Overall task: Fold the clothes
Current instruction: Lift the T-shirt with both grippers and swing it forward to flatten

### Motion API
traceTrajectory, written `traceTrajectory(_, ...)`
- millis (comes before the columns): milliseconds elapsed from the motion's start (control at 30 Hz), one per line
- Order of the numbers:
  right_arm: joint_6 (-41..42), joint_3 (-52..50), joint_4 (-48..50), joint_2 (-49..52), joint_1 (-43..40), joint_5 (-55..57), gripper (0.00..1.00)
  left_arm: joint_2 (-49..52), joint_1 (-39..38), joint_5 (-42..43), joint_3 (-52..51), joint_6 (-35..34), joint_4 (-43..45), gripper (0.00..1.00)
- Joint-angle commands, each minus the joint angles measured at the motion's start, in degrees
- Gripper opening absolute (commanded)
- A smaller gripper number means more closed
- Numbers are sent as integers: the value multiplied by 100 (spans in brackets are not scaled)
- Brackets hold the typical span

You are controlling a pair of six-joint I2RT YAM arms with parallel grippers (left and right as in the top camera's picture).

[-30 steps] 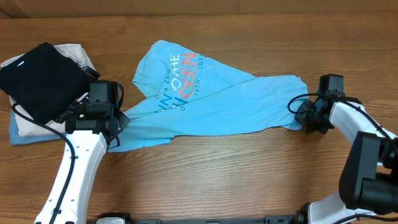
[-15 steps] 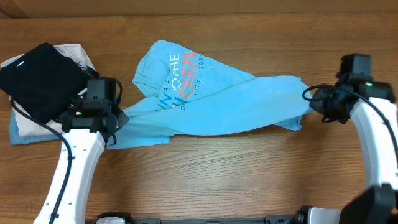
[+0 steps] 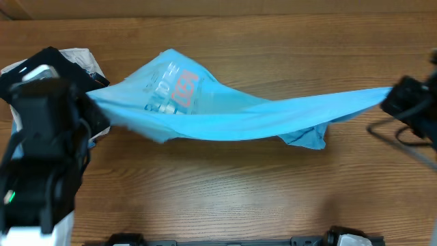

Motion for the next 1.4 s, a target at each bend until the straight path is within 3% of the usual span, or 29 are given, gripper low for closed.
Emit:
traceTrajectory(0, -61, 868, -157, -398, 9, 297, 4, -328, 11, -44, 616, 234, -140, 4)
traceTrajectory(167, -66, 1825, -240, -597, 9, 339, 4, -734, 11, -387, 1163, 214, -153, 4)
traceTrajectory(333, -151, 2024, -125, -487, 9, 337, 4, -866, 11, -581, 1235, 76, 35, 4)
traceTrajectory(533, -173, 2024, -221, 468, 9, 308, 4, -118, 11, -210, 1193, 79, 79, 4)
traceTrajectory(667, -365, 2024, -146, 1681, 9, 42, 4, 1097, 11, 153, 1193, 160, 498, 4)
traceTrajectory(800, -358, 2024, 533, 2820, 9, -138, 4, 2319, 9, 584, 1193, 662, 1781, 4)
traceTrajectory(900, -201, 2026, 1609, 3438, 9, -181, 4, 3167, 11, 857, 1220, 1274, 3499, 4)
traceTrajectory(967, 35, 2031, 2240, 3576, 13, -184, 4, 3515, 13, 1023, 1368, 1453, 4358, 4)
traceTrajectory(1067, 315, 2312, 2756, 3491, 13, -184, 4, 3672, 24, 1019, 1950, 1458, 4841, 4)
traceTrajectory(1200, 90, 3464, 2573, 3366, 13, -153, 4, 3668, 50, 970, 3438, 1978, 4520, 4)
traceTrajectory(1367, -79, 4708, 1467, 3342, 13, 81, 4, 3668, 57, 935, 5189, 2135, 2800, 4)
